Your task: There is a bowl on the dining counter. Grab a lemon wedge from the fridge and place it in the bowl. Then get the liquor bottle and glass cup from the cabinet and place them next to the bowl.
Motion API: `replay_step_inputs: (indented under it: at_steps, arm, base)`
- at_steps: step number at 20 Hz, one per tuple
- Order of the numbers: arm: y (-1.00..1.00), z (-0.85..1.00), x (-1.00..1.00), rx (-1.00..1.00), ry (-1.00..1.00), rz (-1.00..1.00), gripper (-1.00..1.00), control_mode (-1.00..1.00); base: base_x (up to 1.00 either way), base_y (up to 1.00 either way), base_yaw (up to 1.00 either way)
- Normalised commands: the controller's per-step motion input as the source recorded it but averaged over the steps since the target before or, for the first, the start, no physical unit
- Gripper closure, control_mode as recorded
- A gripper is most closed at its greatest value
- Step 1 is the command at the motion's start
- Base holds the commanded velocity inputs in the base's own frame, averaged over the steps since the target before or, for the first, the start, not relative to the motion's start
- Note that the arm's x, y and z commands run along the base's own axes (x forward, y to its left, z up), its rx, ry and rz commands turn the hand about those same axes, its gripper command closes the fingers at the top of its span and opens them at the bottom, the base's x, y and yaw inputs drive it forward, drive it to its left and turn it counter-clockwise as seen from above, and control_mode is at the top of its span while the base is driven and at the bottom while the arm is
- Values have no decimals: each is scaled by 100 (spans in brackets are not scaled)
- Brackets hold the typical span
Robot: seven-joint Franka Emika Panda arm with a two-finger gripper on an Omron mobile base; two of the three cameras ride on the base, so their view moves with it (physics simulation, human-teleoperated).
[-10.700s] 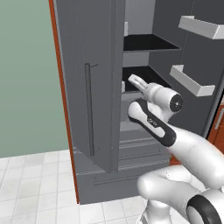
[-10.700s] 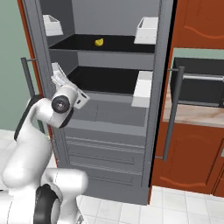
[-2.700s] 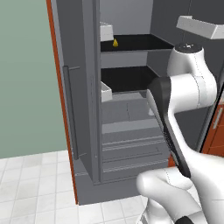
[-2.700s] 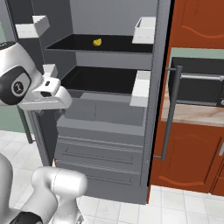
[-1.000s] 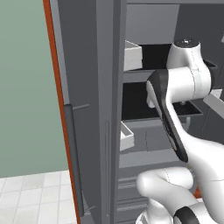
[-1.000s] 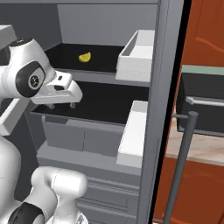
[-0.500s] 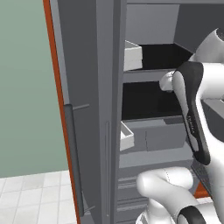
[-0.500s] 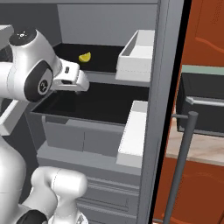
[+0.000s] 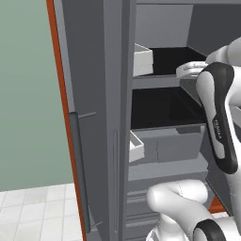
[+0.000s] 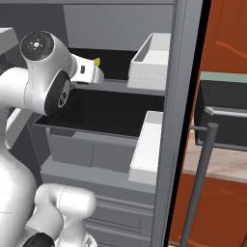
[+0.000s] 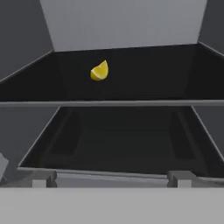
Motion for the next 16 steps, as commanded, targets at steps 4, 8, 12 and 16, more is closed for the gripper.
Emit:
replay_step_inputs:
  at_steps: [4,8,12,16]
  arm:
    - [5,15,51,1,-5,2,-100,-100]
    - [5,12,61,0,0,0,-100,-100]
    - [11,4,71,0,0,0,-100,-100]
    - [26,0,73,0,5,0,-100,-100]
  base:
    - [0,0,0]
    - [0,0,0]
    - [0,0,0]
    - [0,0,0]
